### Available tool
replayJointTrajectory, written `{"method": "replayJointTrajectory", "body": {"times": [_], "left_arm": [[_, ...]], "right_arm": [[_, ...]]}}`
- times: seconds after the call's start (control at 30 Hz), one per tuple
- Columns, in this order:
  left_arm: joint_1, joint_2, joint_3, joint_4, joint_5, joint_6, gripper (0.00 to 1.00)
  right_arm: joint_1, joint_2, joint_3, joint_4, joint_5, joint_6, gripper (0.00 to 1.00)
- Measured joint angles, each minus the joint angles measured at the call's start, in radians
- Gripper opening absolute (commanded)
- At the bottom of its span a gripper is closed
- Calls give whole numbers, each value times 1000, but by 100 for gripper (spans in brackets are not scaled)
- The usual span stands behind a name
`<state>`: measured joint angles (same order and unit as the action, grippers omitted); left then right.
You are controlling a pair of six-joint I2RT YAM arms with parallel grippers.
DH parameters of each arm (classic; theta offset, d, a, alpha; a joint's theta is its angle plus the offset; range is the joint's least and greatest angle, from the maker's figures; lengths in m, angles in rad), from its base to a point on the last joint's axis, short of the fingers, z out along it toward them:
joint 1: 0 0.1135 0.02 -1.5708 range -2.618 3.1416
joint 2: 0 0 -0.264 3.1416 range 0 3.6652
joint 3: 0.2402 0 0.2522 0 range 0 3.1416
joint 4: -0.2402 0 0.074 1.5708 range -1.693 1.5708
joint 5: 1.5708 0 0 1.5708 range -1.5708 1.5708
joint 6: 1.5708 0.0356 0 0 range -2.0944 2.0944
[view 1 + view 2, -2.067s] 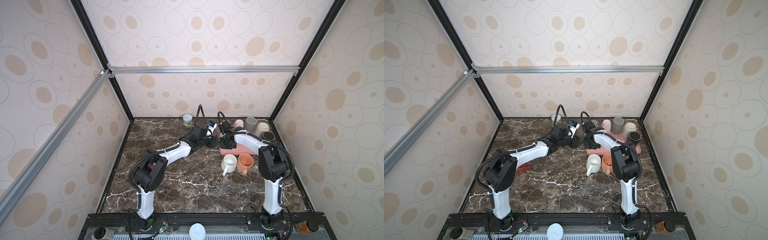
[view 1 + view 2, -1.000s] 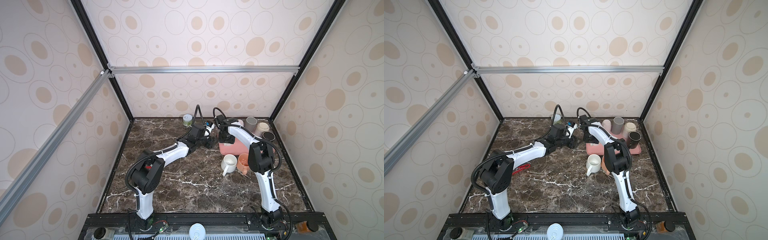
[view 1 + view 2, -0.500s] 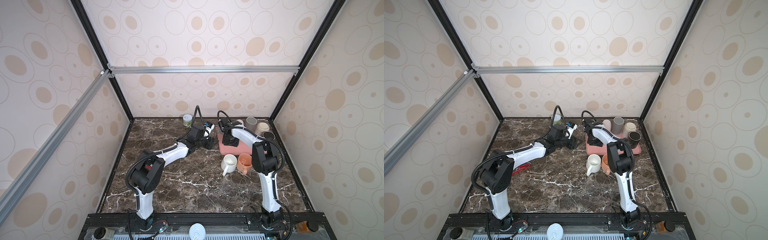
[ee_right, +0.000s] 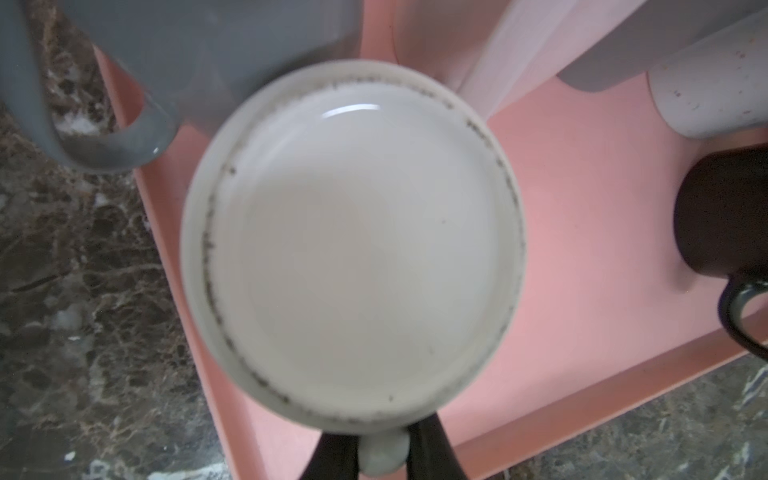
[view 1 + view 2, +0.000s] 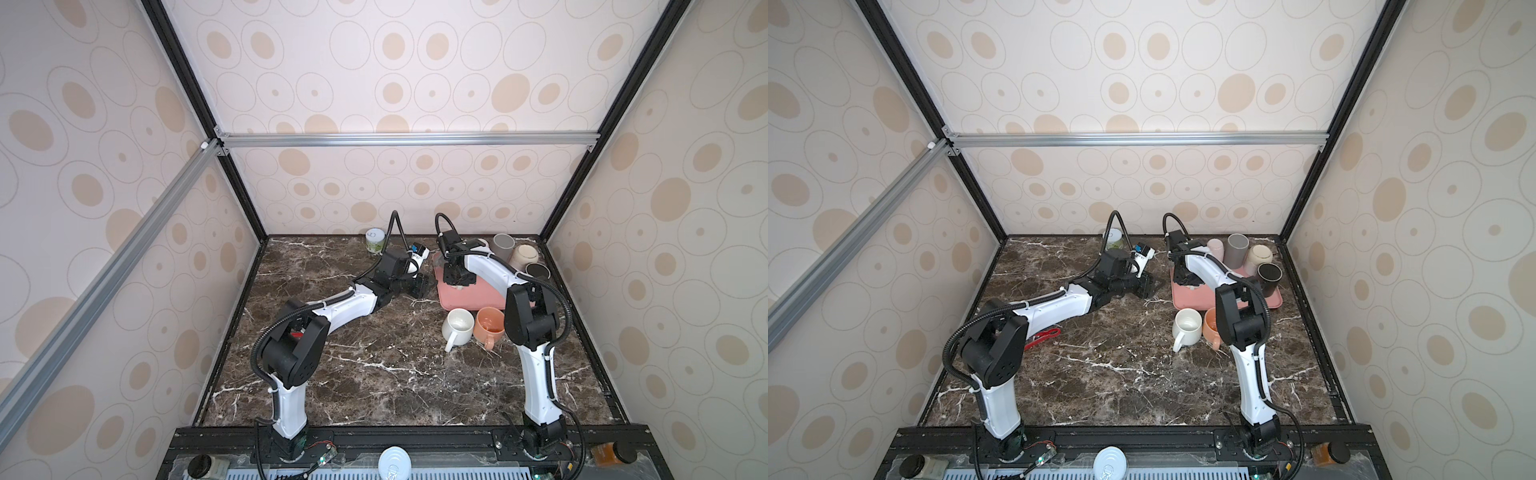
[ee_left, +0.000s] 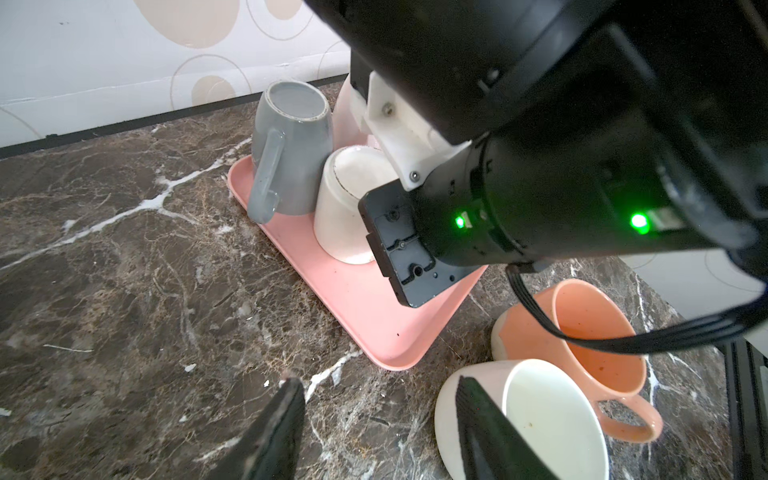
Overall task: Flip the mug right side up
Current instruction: 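Close the right gripper on the white mug's handle and lift it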
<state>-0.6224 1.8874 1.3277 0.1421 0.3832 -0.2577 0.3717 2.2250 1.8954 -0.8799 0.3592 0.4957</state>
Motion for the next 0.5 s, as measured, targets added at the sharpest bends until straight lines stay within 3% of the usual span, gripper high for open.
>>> {"method": "replayJointTrajectory", "body": {"times": [0.13, 0.5], "left_arm": [[0, 0, 0, 0, 0, 0, 59], [0, 0, 0, -1, 0, 0, 59]], "right_arm": [[0, 0, -2, 2, 0, -27, 1], [18, -187, -257, 99, -8, -110, 0]]}}
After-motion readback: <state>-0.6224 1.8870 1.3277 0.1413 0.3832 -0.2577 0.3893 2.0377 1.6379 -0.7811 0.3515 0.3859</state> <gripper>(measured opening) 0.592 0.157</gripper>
